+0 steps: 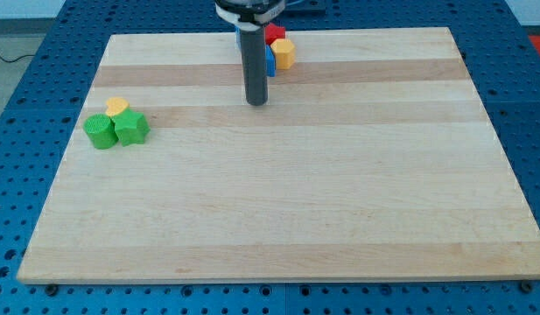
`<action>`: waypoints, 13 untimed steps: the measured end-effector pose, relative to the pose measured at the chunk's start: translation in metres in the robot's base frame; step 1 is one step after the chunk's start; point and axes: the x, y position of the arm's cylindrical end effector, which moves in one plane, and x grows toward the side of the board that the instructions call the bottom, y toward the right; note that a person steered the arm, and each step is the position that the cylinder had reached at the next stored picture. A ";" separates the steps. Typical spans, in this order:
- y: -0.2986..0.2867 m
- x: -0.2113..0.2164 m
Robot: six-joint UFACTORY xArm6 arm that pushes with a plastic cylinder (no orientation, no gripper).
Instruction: Move the green star towards bottom right
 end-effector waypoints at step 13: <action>-0.127 0.050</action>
